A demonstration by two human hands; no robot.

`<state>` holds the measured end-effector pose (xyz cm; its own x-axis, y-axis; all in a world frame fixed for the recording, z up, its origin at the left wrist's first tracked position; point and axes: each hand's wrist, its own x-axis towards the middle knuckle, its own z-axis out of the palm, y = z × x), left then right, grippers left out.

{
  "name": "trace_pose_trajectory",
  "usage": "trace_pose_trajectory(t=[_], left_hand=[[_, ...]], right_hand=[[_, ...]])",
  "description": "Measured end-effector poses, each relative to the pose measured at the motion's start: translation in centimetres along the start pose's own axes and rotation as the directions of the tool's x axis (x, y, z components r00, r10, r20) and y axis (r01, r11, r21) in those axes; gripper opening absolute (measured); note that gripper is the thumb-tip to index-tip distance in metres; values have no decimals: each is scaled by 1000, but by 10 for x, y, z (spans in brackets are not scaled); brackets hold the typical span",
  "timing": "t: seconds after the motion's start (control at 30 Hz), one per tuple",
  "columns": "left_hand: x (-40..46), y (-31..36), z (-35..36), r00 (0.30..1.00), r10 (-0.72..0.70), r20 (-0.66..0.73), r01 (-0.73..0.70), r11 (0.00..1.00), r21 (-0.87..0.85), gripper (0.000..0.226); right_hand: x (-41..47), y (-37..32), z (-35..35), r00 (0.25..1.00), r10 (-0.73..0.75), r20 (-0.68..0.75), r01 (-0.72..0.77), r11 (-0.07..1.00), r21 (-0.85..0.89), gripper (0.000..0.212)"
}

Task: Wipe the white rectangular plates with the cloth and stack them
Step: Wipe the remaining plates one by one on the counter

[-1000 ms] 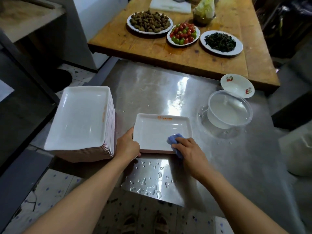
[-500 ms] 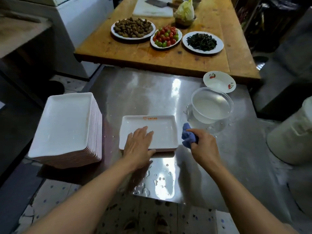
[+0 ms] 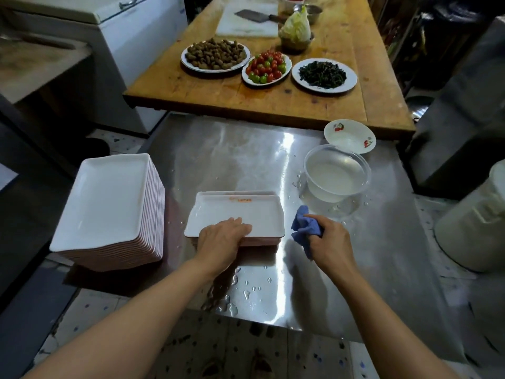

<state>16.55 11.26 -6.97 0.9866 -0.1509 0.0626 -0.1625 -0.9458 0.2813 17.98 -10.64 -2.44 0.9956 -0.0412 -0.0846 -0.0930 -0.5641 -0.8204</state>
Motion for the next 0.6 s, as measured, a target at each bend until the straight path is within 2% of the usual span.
trace_pose_trajectory(t=[0.1, 0.17, 0.27, 0.33, 0.4, 0.47, 0.53, 0.6], left_hand=[[10, 3, -24, 997, 17, -79, -14, 999, 39, 39], [16, 7, -43, 993, -1, -116, 3, 1000, 13, 32], [20, 7, -74, 976, -137, -169, 111, 982, -155, 23], [17, 4, -95, 956, -218, -195, 134, 919, -371, 18], [9, 2, -116, 941, -286, -182, 125, 791, -599, 13], [0, -1, -134, 935, -334, -119, 116, 606, -787, 15], [-9, -3, -147, 938, -345, -34, 119, 412, -903, 19], [-16, -4, -157, 943, -333, 7, 105, 277, -955, 19]], right_hand=[[0, -10, -7, 1000, 14, -18, -13, 999, 50, 33], [-3, -23, -11, 1000, 12, -8, -11, 992, 122, 26], [-5, -47, -14, 996, -75, -52, 84, 977, 197, 23], [-7, -69, -14, 978, -176, -109, 198, 946, 255, 22], [-9, -93, -13, 949, -276, -151, 309, 907, 286, 30], [-9, -116, -12, 909, -382, -170, 413, 881, 231, 27], [-6, -138, -10, 866, -473, -159, 491, 865, 104, 34], [-7, -161, -6, 822, -563, -84, 565, 825, 7, 49]])
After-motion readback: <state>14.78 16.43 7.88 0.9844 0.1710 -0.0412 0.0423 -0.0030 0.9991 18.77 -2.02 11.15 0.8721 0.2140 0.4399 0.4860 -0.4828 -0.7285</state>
